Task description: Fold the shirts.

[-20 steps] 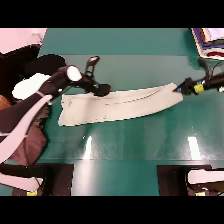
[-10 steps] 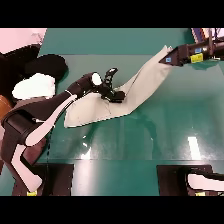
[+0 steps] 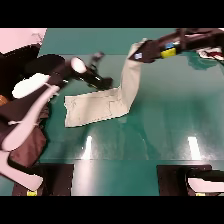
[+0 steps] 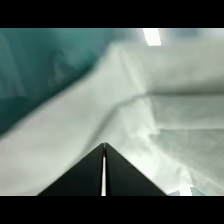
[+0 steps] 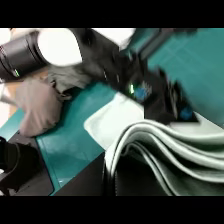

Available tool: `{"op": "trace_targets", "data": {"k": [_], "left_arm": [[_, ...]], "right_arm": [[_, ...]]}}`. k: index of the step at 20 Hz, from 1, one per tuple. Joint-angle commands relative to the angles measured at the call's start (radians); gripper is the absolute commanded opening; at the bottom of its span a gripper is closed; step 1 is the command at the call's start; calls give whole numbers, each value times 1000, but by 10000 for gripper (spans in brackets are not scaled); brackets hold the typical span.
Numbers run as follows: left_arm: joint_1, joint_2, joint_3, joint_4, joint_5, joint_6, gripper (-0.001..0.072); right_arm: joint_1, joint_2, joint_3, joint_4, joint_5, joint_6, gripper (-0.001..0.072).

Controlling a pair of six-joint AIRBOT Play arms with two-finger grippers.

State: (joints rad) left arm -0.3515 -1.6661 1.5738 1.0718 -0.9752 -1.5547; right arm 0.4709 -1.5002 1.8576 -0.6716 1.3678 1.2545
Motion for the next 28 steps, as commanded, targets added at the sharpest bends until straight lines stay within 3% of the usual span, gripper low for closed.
{"op": "trace_targets", "data": {"k": [1, 4, 5, 6, 7, 8, 9, 11, 15, 21, 22, 23, 24, 28], "left_arm": [[194, 208, 0, 143, -68, 13, 26], [351, 365, 0, 202, -85, 19, 26], [388, 399, 0, 209, -93, 19, 27], [424, 428, 0, 209, -104, 19, 27], [448, 447, 0, 209, -114, 18, 27], [465, 460, 0, 209, -124, 19, 27], [478, 465, 0, 209, -136, 20, 27], [483, 466, 0, 209, -164, 23, 27], [483, 465, 0, 207, -210, 41, 27], [482, 463, 0, 187, -240, 44, 26], [482, 463, -4, 178, -238, 44, 27], [482, 463, -10, 170, -237, 44, 26], [482, 460, -13, 170, -239, 45, 27], [482, 454, -13, 170, -230, 44, 27]], "right_arm": [[177, -119, 97, 0, -70, 1, 17], [350, -272, 185, -10, -149, 1, 20], [392, -312, 196, -13, -176, -4, 50], [428, -344, 196, -13, -204, -37, 254], [452, -368, 189, -12, -221, -75, 535], [463, -383, 178, -13, -219, -78, 628], [464, -393, 168, -13, -195, -77, 618], [425, -386, 142, -13, -116, -73, 375], [258, -286, -50, -13, -21, -69, 375], [-74, -125, -482, -12, -106, -69, 391], [-113, -128, -526, -10, -118, -68, 417], [-139, -143, -560, -7, -132, -66, 543], [-151, -163, -584, 1, -143, -66, 583], [-109, -295, -558, 85, -145, -68, 582]]}}
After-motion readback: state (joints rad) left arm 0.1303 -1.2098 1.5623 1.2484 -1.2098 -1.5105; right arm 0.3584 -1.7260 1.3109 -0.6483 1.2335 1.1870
